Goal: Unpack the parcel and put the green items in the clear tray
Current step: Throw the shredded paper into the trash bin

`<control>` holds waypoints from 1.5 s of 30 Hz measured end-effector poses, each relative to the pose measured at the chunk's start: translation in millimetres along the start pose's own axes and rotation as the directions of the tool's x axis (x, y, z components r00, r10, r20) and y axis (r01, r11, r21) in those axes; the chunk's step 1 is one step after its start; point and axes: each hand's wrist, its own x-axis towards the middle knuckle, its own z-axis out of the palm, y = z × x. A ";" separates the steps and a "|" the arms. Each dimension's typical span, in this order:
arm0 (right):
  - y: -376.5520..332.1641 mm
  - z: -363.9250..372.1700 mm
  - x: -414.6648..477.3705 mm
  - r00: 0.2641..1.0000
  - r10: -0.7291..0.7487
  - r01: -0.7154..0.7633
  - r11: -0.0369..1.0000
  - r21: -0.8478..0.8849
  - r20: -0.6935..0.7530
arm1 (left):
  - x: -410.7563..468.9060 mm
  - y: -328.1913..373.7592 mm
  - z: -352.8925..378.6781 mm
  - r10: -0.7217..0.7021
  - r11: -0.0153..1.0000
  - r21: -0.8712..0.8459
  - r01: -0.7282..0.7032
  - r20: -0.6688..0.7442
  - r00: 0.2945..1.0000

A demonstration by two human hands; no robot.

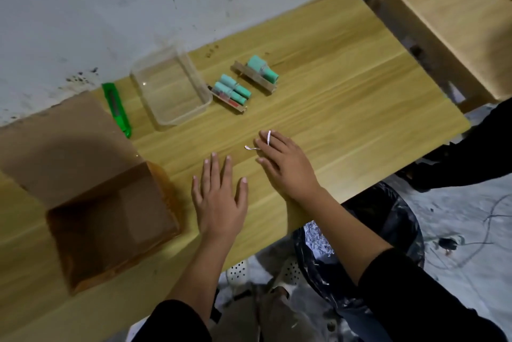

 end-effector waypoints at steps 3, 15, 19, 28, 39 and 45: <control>9.3 0.2 -12.6 0.995 -0.004 0.018 0.990 0.138 -0.104 | -0.1 0.9 -0.9 0.006 1.000 -0.010 -0.006 -0.001 1.000; 13.8 -34.2 -126.6 0.861 0.430 -0.286 0.851 0.441 -0.271 | -2.6 3.5 -2.2 0.052 0.998 -0.036 -0.051 0.017 0.999; 27.7 -64.8 -171.8 0.563 0.717 -0.490 0.691 0.532 -0.412 | -7.5 30.2 -0.5 0.190 0.980 -0.075 -0.186 0.059 0.980; 64.3 -94.6 -226.7 0.178 0.939 -0.628 0.339 0.701 -0.294 | -21.6 73.9 12.7 0.293 0.955 -0.096 -0.281 0.143 0.946; 28.7 -102.4 -198.1 0.403 0.876 -0.726 0.483 0.489 -0.266 | -4.8 69.8 -30.5 0.346 0.937 -0.050 -0.346 0.269 0.899; -37.2 -100.5 -97.7 0.667 0.716 -0.554 0.661 0.506 -0.205 | 12.7 43.2 -94.7 0.237 0.963 -0.154 -0.222 0.088 0.968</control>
